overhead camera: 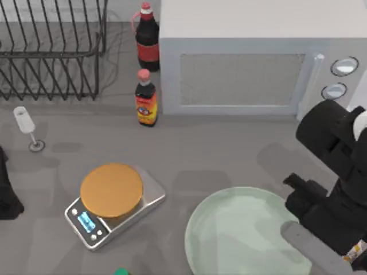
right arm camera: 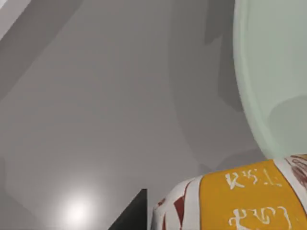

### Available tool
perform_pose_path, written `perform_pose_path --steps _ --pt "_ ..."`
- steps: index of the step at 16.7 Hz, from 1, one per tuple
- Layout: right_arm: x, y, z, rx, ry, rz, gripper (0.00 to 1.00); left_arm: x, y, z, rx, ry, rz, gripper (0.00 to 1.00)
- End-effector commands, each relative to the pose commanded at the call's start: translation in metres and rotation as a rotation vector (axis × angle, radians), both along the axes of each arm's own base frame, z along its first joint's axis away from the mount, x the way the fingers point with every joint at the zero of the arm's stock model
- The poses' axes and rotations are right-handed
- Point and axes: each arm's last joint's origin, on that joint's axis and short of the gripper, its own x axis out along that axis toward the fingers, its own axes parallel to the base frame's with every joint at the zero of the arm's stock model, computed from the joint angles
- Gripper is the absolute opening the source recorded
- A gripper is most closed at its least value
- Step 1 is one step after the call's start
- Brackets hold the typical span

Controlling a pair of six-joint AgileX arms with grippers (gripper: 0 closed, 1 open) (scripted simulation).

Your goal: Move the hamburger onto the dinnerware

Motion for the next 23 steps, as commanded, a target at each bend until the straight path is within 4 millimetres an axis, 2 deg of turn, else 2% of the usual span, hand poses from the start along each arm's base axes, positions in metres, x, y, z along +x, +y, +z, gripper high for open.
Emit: perform_pose_path --steps 6,12,18,23 --pt "-0.010 0.022 -0.020 0.101 0.088 0.900 0.00 0.000 0.000 0.000 0.000 0.000 0.000 1.00" --pt "-0.008 0.042 -0.022 0.230 0.089 1.594 0.00 0.000 0.000 0.000 0.000 0.000 0.000 1.00" --pt "0.007 0.059 -0.004 0.273 -0.046 2.084 0.00 0.000 0.000 0.000 0.000 0.000 0.000 1.00" --pt "0.019 0.067 0.018 0.233 -0.170 2.294 0.00 0.000 0.000 0.000 0.000 0.000 0.000 1.00"
